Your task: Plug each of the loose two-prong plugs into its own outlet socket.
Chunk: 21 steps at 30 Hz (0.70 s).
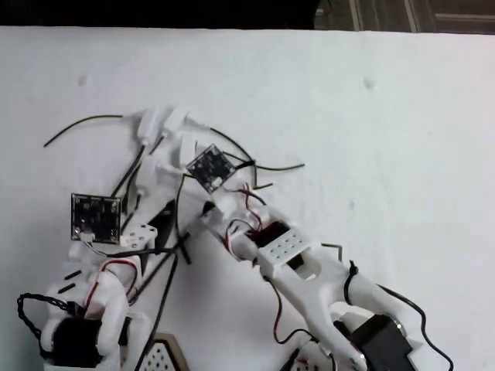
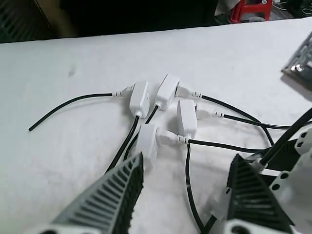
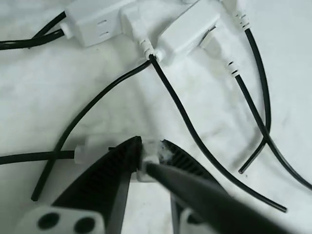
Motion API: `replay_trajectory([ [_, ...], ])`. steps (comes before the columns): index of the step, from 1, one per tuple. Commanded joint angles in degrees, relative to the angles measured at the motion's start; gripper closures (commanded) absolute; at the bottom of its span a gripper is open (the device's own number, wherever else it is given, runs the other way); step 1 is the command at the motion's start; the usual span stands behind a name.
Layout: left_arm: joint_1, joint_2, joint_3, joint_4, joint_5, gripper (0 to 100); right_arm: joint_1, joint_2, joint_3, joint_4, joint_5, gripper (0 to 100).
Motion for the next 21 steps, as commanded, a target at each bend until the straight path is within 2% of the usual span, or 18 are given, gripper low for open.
replay_trajectory([
  [1,-0.48,0.13,-0.35,-1.41,0.53,72,0.22,-0.22,-2.2,0.66,1.41,98.1],
  [12,-0.4,0.13,-0.35,-1.41,0.53,72,0.57,12.97,-6.51,0.57,1.85,98.1],
  [21,-0.4,0.13,-0.35,-1.41,0.53,72,0.57,12.88,-7.12,2.59,1.93,97.8],
])
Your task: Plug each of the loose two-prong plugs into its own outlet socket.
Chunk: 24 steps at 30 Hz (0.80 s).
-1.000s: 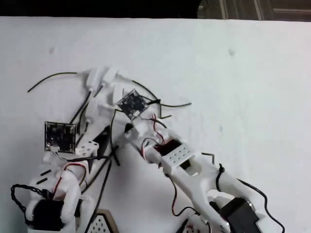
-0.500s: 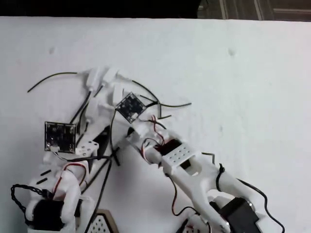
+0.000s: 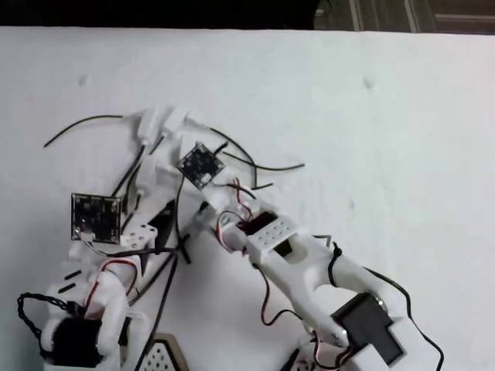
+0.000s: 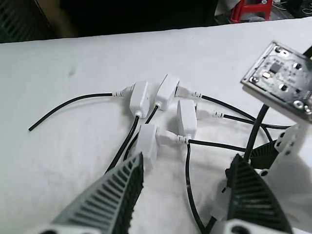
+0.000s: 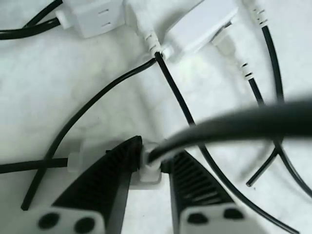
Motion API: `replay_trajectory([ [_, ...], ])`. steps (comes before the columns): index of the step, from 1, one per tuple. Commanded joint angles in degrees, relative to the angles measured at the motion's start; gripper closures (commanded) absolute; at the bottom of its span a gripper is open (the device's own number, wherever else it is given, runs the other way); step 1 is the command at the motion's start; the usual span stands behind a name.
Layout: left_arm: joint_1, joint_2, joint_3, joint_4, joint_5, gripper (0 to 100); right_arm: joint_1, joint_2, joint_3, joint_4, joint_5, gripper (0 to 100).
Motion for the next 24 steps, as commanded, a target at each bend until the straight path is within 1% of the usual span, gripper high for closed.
replay_trajectory([
  [1,-0.31,0.13,-0.35,-1.41,0.53,72,0.57,0.22,-0.97,1.98,0.62,96.5],
  [6,-0.13,0.13,-0.35,-1.41,0.53,72,0.31,-7.69,-1.41,6.9,0.09,77.4],
  [8,-0.13,0.13,-0.35,-1.41,0.53,72,0.31,-12.97,-1.41,9.1,0.09,72.6],
  [9,-0.13,0.13,-0.35,-1.58,0.53,72,0.31,-15.96,-1.41,10.24,0.0,71.7],
  [11,-0.13,0.13,0.35,-2.55,0.53,72,0.31,-22.29,-1.32,12.97,-0.62,72.3],
  [13,-0.22,0.13,1.67,-4.75,0.53,72,0.31,-28.7,-1.23,16.92,-3.6,73.8],
  [15,-0.4,0.13,2.55,-6.33,0.53,72,0.31,-35.03,-1.23,22.55,-5.27,75.6],
  [18,-0.48,0.13,2.55,-6.51,0.53,72,-0.66,-42.33,-0.97,30.9,-5.63,79.1],
  [21,-0.75,0.13,1.05,-6.42,0.53,72,-2.33,-44.7,0.44,36.79,-5.63,82.2],
  [24,-5.05,0.13,-3.43,-5.27,0.62,72,-2.42,-44.7,2.73,38.29,-5.63,81.8],
])
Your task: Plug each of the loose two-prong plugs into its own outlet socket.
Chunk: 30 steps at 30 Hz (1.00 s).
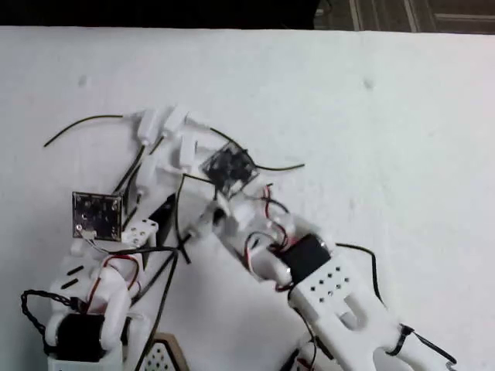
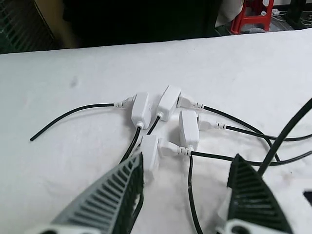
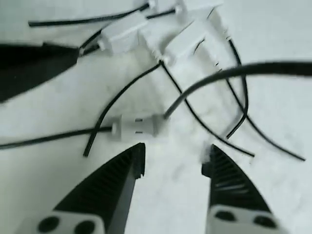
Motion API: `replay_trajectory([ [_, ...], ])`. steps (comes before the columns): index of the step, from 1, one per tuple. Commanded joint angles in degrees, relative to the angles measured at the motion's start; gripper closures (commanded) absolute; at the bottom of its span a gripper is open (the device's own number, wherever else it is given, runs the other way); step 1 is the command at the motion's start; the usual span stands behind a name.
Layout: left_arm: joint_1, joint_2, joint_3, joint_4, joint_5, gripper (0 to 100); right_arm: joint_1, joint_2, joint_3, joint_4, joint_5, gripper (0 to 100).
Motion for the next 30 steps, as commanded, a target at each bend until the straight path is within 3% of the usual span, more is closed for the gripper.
replay_trajectory([
  [1,-6.73,0.04,-7.47,0.88,0.62,72,-0.31,-1.98,1.67,1.45,-0.44,81.1],
  [6,-15.25,0.04,-11.34,6.07,0.53,72,-0.4,-1.89,5.36,-1.45,-4.75,72.8],
  [11,-19.3,0.04,-5.19,7.47,0.53,72,-0.57,-1.8,8.79,-11.82,-9.67,69.8],
  [22,-19.56,0.04,4.04,5.8,0.18,72,-0.66,17.36,10.37,-34.86,-9.32,78.6],
  [30,-19.65,0.04,5.19,4.04,0.18,72,0.31,31.87,3.25,-36.88,-9.23,82.8],
])
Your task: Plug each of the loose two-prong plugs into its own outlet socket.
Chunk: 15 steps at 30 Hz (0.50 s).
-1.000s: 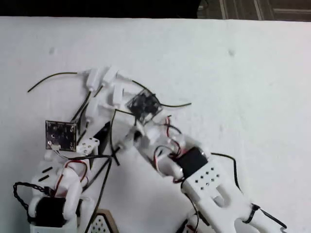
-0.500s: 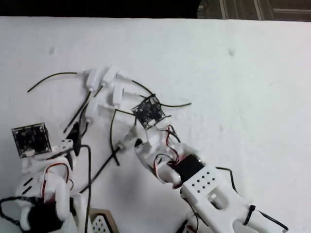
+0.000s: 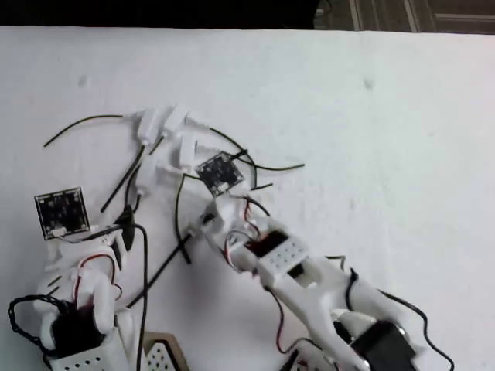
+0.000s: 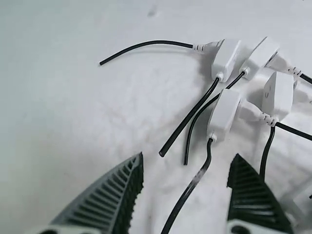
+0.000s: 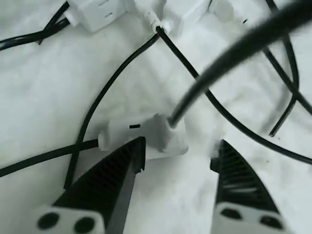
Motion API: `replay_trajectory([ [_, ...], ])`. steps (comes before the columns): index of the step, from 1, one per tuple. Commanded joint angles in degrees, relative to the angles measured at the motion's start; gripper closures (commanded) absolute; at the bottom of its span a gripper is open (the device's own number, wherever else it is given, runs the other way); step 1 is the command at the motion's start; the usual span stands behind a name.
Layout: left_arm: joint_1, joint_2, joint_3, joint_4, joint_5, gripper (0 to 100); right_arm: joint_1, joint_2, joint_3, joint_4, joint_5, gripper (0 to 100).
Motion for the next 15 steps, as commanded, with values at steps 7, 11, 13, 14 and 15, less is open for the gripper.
replay_trajectory([
  [7,-0.31,-0.22,-0.18,-1.05,0.18,72,5.67,6.02,-7.82,-5.85,8.88,98.1],
  [11,-0.31,-0.22,-0.18,-1.05,0.18,72,9.36,6.11,-8.53,-11.3,9.32,98.2],
  [13,-0.22,-0.22,-0.18,-1.05,0.18,72,11.21,6.29,-10.73,-12.0,9.32,98.2],
  [14,-0.22,-0.22,-0.18,-1.05,0.18,72,12.09,6.29,-12.13,-12.0,9.32,98.2],
  [15,-0.22,-0.22,-0.18,-1.05,0.18,72,12.88,6.29,-13.63,-12.0,9.32,98.2],
])
